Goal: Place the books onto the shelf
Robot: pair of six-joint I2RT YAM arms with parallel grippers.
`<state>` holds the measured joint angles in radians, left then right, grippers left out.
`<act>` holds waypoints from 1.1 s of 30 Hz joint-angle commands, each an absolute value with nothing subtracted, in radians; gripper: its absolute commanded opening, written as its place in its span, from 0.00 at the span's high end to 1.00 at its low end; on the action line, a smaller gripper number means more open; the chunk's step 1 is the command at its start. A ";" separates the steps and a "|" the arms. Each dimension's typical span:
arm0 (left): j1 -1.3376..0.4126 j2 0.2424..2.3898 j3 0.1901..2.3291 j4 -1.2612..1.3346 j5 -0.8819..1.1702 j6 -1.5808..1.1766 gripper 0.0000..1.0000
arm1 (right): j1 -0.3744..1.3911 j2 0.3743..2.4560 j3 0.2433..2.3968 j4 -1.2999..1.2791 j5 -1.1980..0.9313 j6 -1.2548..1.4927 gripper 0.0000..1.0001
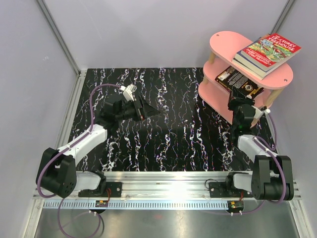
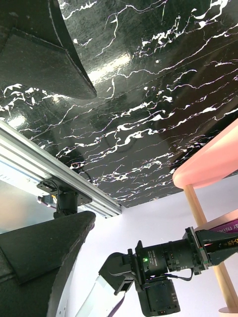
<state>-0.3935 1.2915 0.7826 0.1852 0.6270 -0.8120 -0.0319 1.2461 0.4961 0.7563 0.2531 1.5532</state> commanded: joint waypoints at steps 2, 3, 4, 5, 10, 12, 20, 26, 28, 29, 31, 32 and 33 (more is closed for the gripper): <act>-0.379 1.289 0.772 0.244 0.666 -0.813 0.01 | -0.037 1.233 0.564 0.779 0.285 1.539 0.66; -0.377 1.287 0.767 0.244 0.667 -0.813 0.01 | -0.037 1.230 0.571 0.772 0.287 1.534 0.57; -0.376 1.287 0.765 0.244 0.667 -0.813 0.01 | -0.037 1.227 0.581 0.746 0.288 1.534 0.45; -0.376 1.285 0.764 0.244 0.669 -0.813 0.01 | -0.037 1.227 0.589 0.735 0.293 1.537 0.40; -0.371 1.287 0.759 0.250 0.675 -0.818 0.01 | -0.037 1.252 0.632 0.727 0.262 1.545 0.35; -0.370 1.289 0.759 0.250 0.681 -0.819 0.01 | -0.037 1.267 0.638 0.730 0.229 1.555 0.34; -0.370 1.318 0.762 0.256 0.693 -0.827 0.01 | -0.037 1.285 0.609 0.767 0.075 1.605 0.25; -0.370 1.318 0.764 0.244 0.703 -0.827 0.01 | -0.041 1.281 0.557 0.856 0.040 1.626 0.10; -0.370 1.318 0.767 0.233 0.707 -0.819 0.01 | -0.055 1.290 0.549 0.886 0.028 1.661 0.08; -0.370 1.316 0.767 0.224 0.707 -0.818 0.01 | -0.064 1.295 0.548 0.896 0.020 1.673 0.08; -0.370 1.315 0.767 0.216 0.703 -0.812 0.01 | -0.067 1.308 0.552 0.917 0.011 1.692 0.08; -0.368 1.318 0.765 0.215 0.704 -0.813 0.01 | -0.067 1.315 0.555 0.919 0.005 1.692 0.08; -0.370 1.322 0.768 0.216 0.704 -0.813 0.01 | -0.067 1.321 0.561 0.917 0.003 1.692 0.10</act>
<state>-0.3737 1.3178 0.7586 0.1997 0.6735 -0.8204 -0.0601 1.2964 0.5621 0.8761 0.0399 1.6348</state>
